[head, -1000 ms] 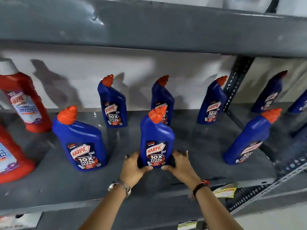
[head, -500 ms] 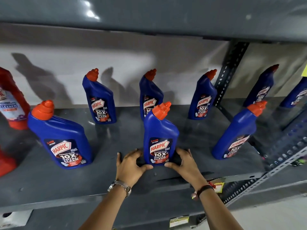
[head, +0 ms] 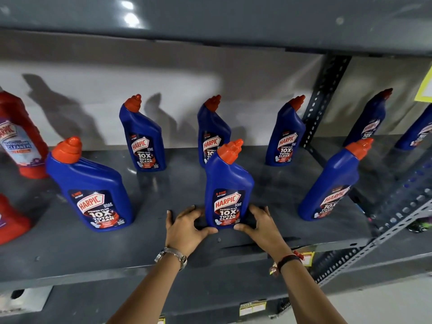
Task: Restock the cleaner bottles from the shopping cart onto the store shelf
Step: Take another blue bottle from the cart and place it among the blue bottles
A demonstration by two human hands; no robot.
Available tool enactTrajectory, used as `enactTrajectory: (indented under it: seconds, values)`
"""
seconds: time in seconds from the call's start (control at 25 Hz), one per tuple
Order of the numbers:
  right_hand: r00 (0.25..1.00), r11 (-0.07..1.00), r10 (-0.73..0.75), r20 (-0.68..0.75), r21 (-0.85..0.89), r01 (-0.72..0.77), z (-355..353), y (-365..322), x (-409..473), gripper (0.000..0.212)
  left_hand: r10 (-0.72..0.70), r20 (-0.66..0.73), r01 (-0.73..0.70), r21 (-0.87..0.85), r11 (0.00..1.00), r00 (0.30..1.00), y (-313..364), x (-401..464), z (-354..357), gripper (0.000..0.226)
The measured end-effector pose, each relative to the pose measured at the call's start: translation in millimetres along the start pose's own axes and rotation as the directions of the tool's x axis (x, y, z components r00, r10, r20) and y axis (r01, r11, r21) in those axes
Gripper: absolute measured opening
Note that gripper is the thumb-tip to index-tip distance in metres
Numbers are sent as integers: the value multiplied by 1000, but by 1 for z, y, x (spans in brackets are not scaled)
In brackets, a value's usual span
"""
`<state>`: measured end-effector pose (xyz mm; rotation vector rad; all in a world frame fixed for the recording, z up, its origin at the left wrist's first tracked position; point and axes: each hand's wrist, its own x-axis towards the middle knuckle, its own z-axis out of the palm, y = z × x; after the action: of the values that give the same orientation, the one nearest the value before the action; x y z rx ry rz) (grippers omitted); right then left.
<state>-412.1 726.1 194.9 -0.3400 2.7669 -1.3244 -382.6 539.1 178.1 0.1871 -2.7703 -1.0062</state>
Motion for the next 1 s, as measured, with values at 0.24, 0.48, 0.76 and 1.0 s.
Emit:
enactTrajectory:
  seconds: [0.24, 0.48, 0.76, 1.0]
  values:
    - [939, 963, 88, -332, 270, 5, -2, -12, -35, 50, -1, -75, -22, -295, 955, 997, -14, -36, -32, 54]
    - [949, 955, -182, -257, 185, 234, 107, -89, -63, 32, -323, -511, 172, -319, 932, 797, -106, -79, -126, 42]
    - [972, 984, -124, 198, 149, 95, 176, -155, 15, 67, -219, -82, 182, -319, 930, 972, -139, -29, -158, 61]
    - [988, 997, -79, 136, 9, 78, 165, -136, 16, 43, -161, -8, 146, -377, 915, 987, -131, -18, -143, 49]
